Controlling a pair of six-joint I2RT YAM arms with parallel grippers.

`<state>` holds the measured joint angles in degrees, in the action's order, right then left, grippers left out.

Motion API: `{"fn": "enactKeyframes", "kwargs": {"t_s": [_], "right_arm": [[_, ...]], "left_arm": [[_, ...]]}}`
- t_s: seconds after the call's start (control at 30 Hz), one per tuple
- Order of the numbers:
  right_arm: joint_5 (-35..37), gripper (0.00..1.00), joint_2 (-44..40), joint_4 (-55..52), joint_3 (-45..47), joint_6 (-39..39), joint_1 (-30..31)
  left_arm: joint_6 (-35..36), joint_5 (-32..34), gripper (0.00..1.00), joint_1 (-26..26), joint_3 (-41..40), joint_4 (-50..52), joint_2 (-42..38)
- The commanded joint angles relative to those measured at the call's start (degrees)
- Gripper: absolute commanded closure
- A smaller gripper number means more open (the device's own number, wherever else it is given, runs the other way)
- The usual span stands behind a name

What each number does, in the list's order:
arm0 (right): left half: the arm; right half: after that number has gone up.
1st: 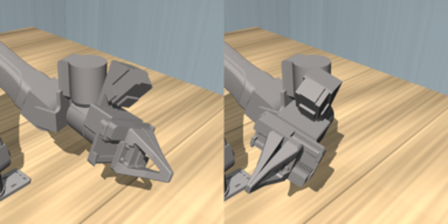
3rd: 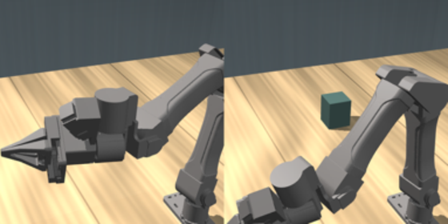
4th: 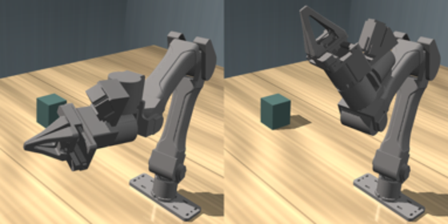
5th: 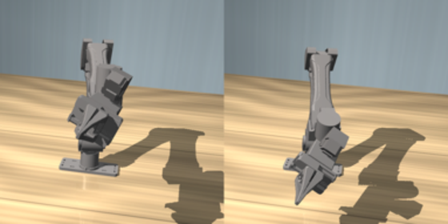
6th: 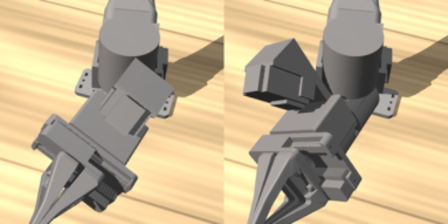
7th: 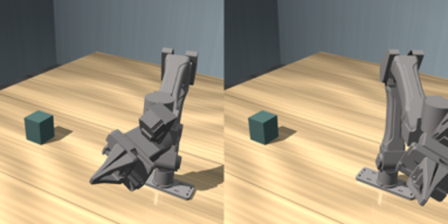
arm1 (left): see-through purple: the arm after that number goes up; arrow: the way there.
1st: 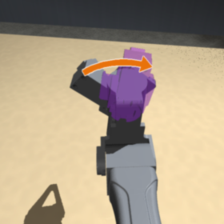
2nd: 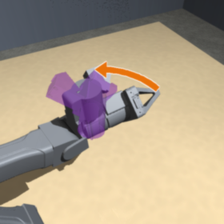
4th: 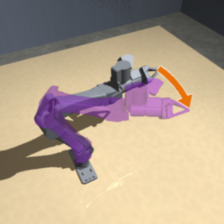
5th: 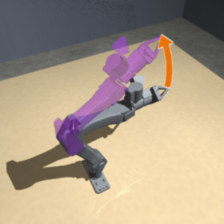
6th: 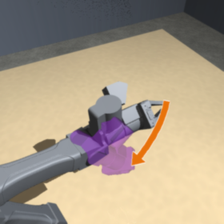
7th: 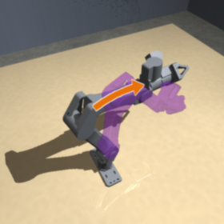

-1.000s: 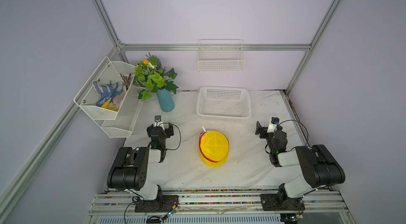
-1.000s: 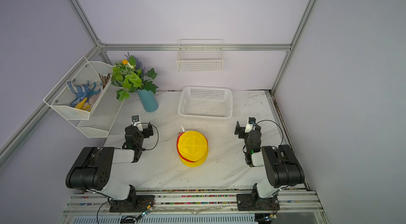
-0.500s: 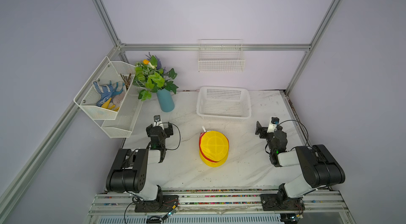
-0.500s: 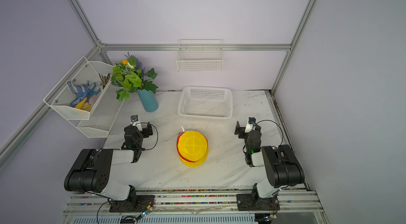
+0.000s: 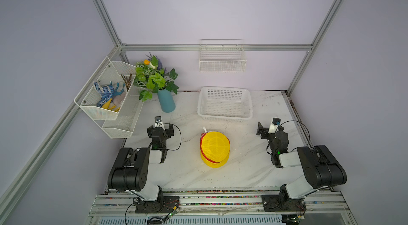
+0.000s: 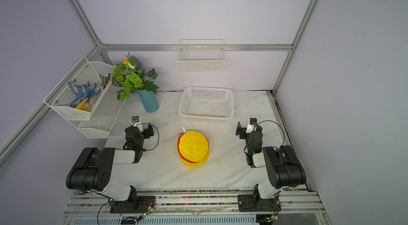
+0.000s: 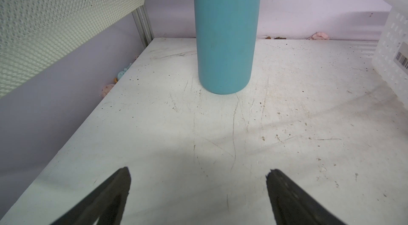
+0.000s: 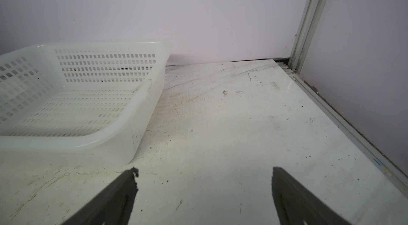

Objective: Turn the laundry bag inside out
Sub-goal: Reset both arms

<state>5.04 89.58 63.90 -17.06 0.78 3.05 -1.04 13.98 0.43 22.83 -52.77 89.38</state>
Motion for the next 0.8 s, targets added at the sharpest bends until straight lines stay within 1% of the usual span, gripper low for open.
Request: {"fn": "enactKeyframes", "kwargs": {"t_s": [0.0, 0.77], "right_arm": [[0.1, 0.01, 0.2, 2.0, 0.0, -0.2, -0.1], [0.1, 0.01, 0.2, 2.1, 0.0, -0.2, -0.1]], "left_arm": [[-0.4, 0.4, 0.0, -0.3, -0.8, 0.1, 0.1], [-0.2, 0.3, 0.0, -0.3, -1.1, -0.7, 0.3]]}}
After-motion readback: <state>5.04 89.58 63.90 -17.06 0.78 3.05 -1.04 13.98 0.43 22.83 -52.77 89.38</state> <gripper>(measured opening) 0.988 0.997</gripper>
